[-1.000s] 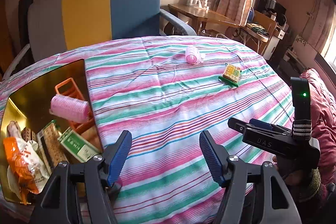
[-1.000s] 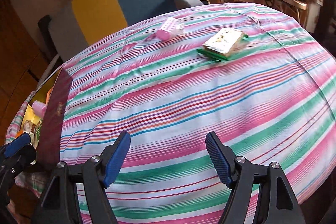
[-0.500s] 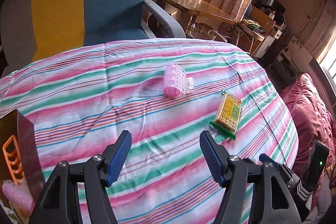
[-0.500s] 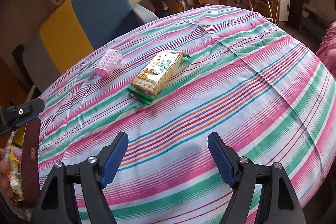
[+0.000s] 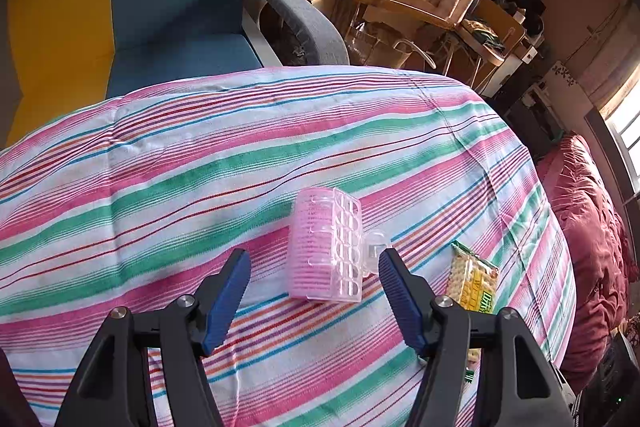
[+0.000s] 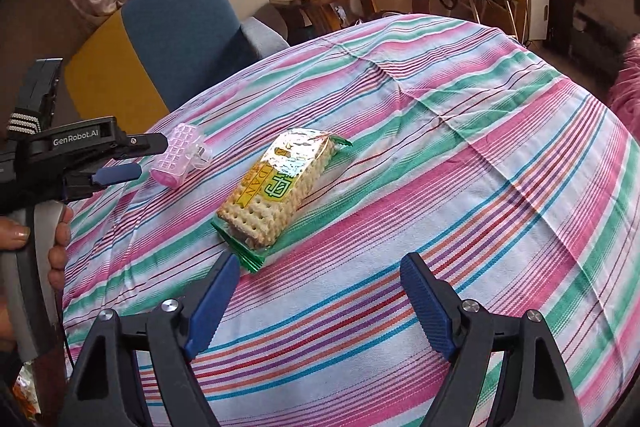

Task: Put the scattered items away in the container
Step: 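Move the left tool to the second pink roller while the right tool approaches the cracker pack, then close the left tool on the pink roller while the right tool grasps the WEIDAN cracker pack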

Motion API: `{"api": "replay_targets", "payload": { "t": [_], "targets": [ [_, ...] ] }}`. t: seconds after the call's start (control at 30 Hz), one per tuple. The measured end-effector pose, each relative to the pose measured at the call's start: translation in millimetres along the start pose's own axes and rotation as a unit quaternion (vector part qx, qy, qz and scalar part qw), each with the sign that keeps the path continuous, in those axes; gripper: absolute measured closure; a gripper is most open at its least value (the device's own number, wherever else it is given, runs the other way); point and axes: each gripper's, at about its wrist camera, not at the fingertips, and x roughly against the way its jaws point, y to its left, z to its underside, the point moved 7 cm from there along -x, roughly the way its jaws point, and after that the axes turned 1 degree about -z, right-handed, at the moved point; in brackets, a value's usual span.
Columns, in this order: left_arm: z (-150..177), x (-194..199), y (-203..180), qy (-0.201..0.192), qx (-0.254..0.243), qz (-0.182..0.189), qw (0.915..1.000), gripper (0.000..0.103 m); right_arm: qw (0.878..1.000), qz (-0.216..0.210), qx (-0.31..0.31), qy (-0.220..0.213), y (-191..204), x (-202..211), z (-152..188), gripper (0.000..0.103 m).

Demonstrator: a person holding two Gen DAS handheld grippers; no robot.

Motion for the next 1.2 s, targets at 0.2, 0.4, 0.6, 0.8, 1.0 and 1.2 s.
{"api": "replay_targets", "payload": {
  "t": [0.2, 0.4, 0.6, 0.8, 1.0, 1.2],
  "targets": [
    [-2, -15, -3, 0.004, -0.003, 0.017, 0.9998, 0.047, 1.0, 0.003, 0.006, -0.016, 0, 4, -9, 0.019],
    [10, -2, -1, -0.008, 0.002, 0.013, 0.9999, 0.06, 1.0, 0.012, 0.007, -0.02, 2, -8, -28, 0.018],
    [43, 17, 9, -0.004, 0.025, 0.014, 0.9996, 0.06, 0.999, 0.023, 0.025, -0.006, 18, -36, -43, 0.017],
    [87, 41, 19, -0.003, 0.054, 0.016, 0.9984, 0.06, 0.995, 0.038, 0.091, 0.008, 39, -52, -42, 0.026],
    [130, 65, 25, -0.003, 0.068, 0.017, 0.9975, 0.06, 0.99, -0.018, 0.132, 0.035, 59, -30, -17, 0.047],
    [175, 89, 27, -0.003, 0.087, 0.023, 0.9959, 0.06, 0.982, -0.071, 0.165, 0.061, 78, 1, 34, 0.047]
  ]
}}
